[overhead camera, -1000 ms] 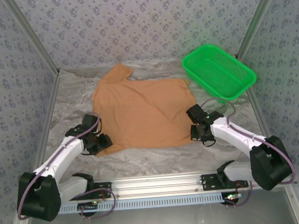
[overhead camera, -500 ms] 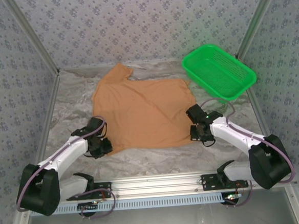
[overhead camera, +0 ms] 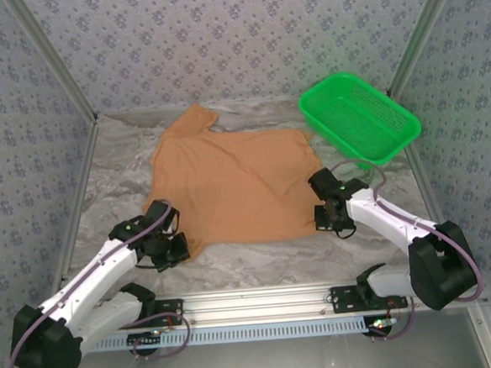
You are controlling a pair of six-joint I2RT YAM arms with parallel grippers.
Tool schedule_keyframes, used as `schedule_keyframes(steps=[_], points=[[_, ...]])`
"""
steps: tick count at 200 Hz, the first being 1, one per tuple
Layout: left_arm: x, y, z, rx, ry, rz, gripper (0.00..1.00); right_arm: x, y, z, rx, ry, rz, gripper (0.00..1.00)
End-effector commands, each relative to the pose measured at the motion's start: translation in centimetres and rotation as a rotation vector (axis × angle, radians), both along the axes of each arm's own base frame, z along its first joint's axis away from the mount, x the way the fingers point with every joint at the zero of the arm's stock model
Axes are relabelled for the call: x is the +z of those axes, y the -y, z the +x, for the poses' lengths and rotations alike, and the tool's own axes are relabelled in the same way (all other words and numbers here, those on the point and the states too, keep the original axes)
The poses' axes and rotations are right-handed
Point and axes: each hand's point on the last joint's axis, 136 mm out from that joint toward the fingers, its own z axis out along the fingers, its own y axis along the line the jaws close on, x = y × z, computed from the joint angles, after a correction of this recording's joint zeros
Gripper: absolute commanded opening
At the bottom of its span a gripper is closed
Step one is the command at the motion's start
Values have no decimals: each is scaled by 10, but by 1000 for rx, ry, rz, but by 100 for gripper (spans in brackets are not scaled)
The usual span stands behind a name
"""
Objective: Fold the inside-out t-shirt
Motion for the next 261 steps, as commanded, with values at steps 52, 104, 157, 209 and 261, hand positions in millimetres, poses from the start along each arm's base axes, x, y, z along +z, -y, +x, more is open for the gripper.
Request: schedule_keyframes(steps=[52,104,157,209,261], points=[[-2,21,-65,-35,-237,-48,7,4,12,-9,5,-59,-52,13],[1,33,-58,-100,-189,-78,48,4,25,-7,-24,-55,-117,14],[42,7,34,-35,129,34,53,18,27,1,-39,21,-122,14],[29,-26,193,231,424,67,53,8,23,5,-58,35,-66,14],[1,-6,308,126,439,127,53,8,23,19,-49,41,-48,13]])
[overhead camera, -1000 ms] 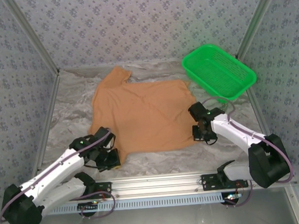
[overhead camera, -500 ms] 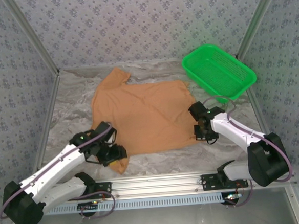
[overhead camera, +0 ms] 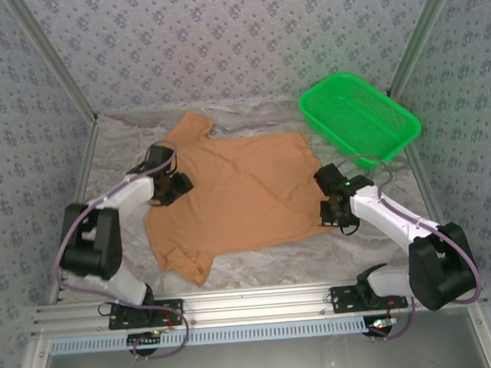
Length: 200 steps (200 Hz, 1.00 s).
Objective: Fold the inside-out t-shirt
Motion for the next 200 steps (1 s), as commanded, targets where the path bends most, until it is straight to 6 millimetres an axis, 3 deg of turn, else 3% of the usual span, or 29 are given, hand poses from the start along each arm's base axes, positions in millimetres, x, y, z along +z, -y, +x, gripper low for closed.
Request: schedule_keyframes(steps=[1,19,61,122,149,164,180,200], points=[[10,10,61,-66,123,35,53,1,1,9,5,13,8,13],[-6,17,82,-94,86,52,53,-1,1,15,-5,14,16,13],[-35,27,110,-134,28,60,53,-8,3,31,-16,18,13,13],[-58,36,149,-161,-22,53,53,-11,11,83,-13,55,-18,12],[-59,35,168,-162,-26,47,53,-7,4,112,-3,85,5,12],[-49,38,185,-166,-3,34,53,-6,3,126,3,90,6,12],[-34,41,194,-178,22,16,53,-3,1,136,10,93,9,12],[-2,44,196,-192,76,-1,55,0,0,136,15,93,17,12]])
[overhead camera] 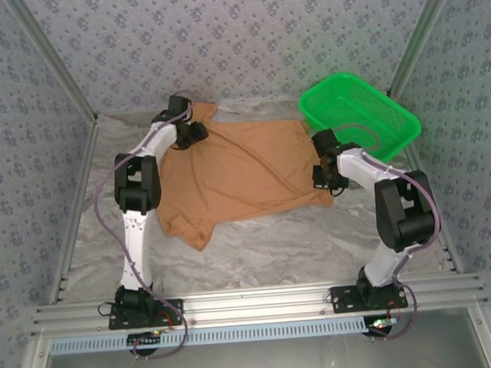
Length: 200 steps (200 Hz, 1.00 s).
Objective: Fold the inside-out t-shirt
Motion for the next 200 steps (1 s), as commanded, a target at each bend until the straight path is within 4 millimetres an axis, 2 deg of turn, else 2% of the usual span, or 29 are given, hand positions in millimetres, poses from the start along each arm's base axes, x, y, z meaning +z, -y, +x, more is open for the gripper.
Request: schedule_keyframes(steps=[1,23,26,41,53,65,95,103,116,132,144,176,200], points=[[17,-1,-14,-33,-39,-7,55,5,0,3,22,-7,-1,12],[57,1,-31,-42,23,-41,57,2,1,-7,20,-16,6,12],[54,0,-38,-38,14,-43,57,2,1,-8,21,-16,8,12],[73,-5,-67,-20,48,-71,57,2,1,-14,18,-18,21,12],[78,-14,-99,4,52,-77,58,4,-1,-19,20,-15,31,12],[73,-27,-137,31,22,-54,58,6,-1,-23,22,-12,40,12],[39,-66,-241,80,-134,64,58,6,-6,-33,33,-20,79,12],[32,-73,-263,88,-170,80,58,6,-7,-35,38,-21,85,12],[25,-81,-287,105,-214,81,58,4,-9,-38,43,-26,97,12],[21,-85,-303,104,-237,66,58,2,-10,-40,51,-37,105,12],[17,-87,-306,99,-241,59,58,1,-11,-41,56,-37,108,12],[3,-73,-301,47,-261,-22,59,-1,-12,-41,62,-38,114,12],[0,-58,-300,21,-284,-97,58,0,-11,-44,63,-40,109,12]])
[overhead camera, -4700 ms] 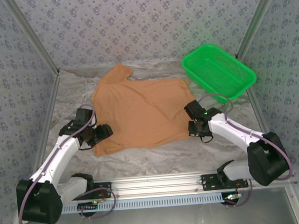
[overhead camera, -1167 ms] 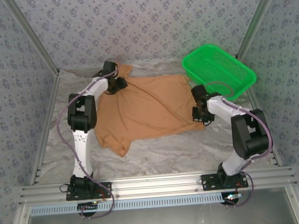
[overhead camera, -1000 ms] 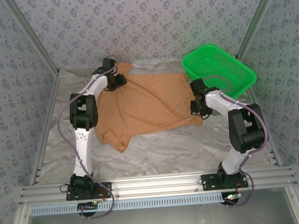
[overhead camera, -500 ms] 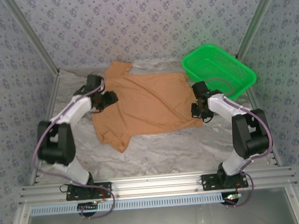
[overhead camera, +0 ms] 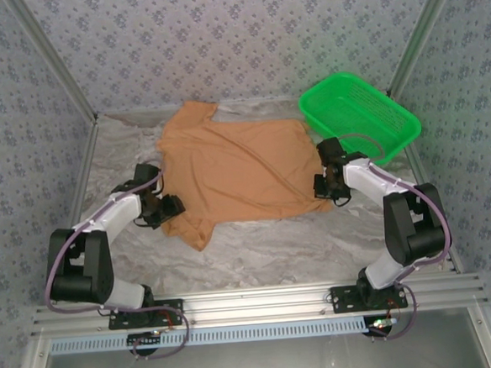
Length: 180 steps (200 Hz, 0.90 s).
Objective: Fold the inside-out t-shirt
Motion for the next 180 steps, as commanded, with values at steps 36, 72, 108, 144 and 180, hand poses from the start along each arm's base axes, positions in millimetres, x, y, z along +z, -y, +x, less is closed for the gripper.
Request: schedule_keyframes(steps=[36,72,108,144,180], points=[[1,18,-11,-44,-29,-104,51,6,3,-8,12,0,-3,12],[8,14,-35,-32,-43,-103,43,6,4,-8,9,0,-7,12],[10,12,-47,-26,-39,-111,26,3,5,-10,10,-12,-10,12],[16,14,-68,-9,-82,-132,12,7,8,-12,12,-14,-24,12],[22,11,-109,84,-126,-137,12,8,8,-15,12,-18,-24,12]])
